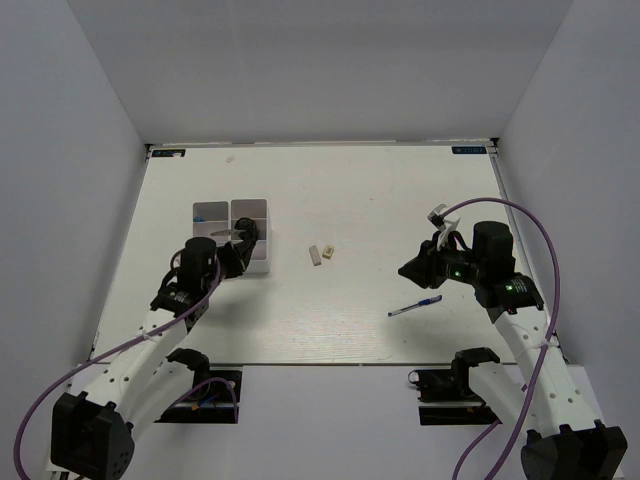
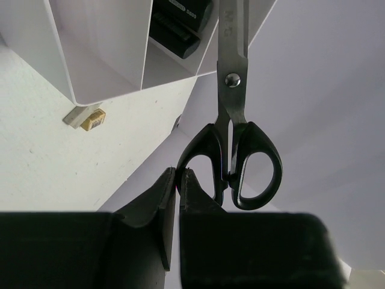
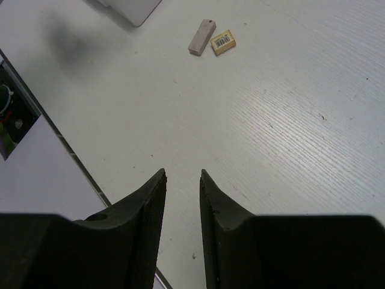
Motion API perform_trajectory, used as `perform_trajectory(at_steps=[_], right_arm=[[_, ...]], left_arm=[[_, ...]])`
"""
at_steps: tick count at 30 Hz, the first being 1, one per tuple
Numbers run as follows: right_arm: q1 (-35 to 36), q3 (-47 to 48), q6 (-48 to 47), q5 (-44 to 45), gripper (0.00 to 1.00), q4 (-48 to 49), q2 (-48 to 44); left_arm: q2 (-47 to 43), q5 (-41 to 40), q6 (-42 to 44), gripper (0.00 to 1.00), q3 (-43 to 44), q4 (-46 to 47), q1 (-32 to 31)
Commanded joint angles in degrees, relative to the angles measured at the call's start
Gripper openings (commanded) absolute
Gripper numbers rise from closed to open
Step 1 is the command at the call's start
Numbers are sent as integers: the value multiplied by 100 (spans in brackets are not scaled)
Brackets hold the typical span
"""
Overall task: Sort the stationery into containers
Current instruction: Place the stationery into the container
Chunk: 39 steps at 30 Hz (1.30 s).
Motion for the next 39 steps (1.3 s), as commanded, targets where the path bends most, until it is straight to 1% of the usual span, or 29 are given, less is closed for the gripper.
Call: perform_trajectory(at_steps=[1,10,19,25,32,33,34,36,39], right_arm=[[-13,-43,-9,-138,33,59,-92],[-4,-52,-27,-111,33,59,-92],[-30,-52,-36,-85,33,42,-66],[-39,-70,-53,-76,33,59,-31],[-66,-79,-62,-41,33,68,57],[-66,-79,-62,-50,33,77,101],[-66,-79,-62,-50,33,68,110],[-92,-87,-71,-23,33,59,119],[-127,-87,-71,-6,33,60,145]], left_arm=[[185,117,-119,0,247,121,55],[344,170,-189,0,71,350,125],[309,373,-268,0,-201,525,547],[423,759,-321,0,-377,736,863],[555,1023,-496,0,-614,1167,1162],[642,1093,-514,2,-624,1350,1180],[660,1128,-540,3,-632,1334,1241],[783,1190,-628,3,-702,1675,1259],[845,1260,-681,4,-782,1852,1356]])
